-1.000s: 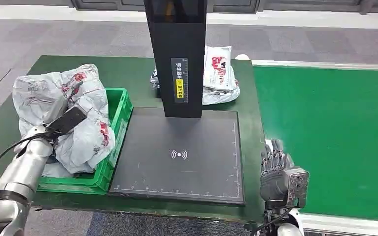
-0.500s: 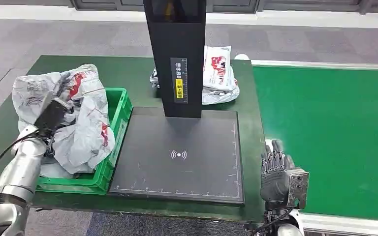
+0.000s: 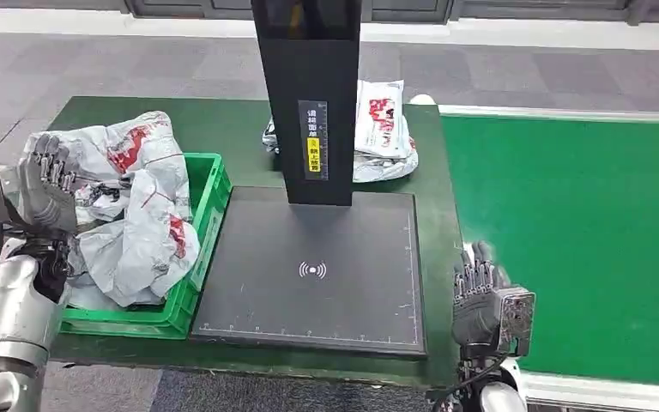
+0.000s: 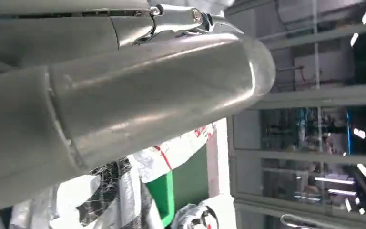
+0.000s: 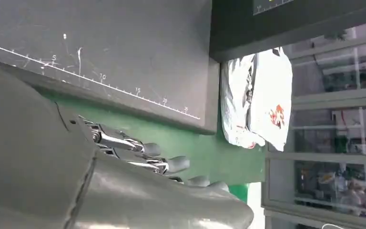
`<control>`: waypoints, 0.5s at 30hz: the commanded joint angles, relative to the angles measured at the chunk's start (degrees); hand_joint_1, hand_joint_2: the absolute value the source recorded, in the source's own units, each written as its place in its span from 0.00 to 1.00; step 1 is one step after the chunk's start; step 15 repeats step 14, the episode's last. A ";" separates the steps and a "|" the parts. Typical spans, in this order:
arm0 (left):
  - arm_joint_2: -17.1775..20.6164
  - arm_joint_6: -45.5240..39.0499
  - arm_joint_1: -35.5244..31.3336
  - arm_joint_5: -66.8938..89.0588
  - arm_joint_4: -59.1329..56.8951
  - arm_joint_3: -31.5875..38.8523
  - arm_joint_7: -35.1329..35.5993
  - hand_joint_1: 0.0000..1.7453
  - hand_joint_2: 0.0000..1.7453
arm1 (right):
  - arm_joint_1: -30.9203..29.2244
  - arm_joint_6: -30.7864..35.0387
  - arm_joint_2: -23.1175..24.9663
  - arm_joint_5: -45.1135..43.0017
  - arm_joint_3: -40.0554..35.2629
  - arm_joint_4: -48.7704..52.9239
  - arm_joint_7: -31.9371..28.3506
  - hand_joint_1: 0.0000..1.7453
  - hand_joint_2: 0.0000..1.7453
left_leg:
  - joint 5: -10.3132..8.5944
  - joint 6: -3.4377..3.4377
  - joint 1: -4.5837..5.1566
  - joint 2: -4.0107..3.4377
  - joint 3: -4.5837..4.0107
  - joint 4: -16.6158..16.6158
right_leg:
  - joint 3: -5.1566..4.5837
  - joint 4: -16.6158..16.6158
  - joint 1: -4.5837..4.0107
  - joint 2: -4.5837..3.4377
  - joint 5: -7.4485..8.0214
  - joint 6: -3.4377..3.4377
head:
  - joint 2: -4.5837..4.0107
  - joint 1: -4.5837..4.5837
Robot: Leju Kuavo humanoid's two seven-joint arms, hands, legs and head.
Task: Moved the parcel from conveyor to table for the left to box.
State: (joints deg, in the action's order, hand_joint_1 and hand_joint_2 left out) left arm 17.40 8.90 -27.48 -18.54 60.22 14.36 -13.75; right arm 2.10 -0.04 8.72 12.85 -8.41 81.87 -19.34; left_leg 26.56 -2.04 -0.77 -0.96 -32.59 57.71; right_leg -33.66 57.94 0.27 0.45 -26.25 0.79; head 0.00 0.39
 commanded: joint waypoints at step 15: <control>-9.88 -11.47 -4.83 14.24 5.14 -15.48 -7.56 0.00 0.00 | -7.51 5.45 -0.60 0.15 -1.75 -4.49 -1.27 0.00 0.00 | -0.13 0.15 0.03 0.40 -0.10 0.00 | 0.06 -0.11 0.02 0.32 0.09 -0.07 | 0.00 -0.02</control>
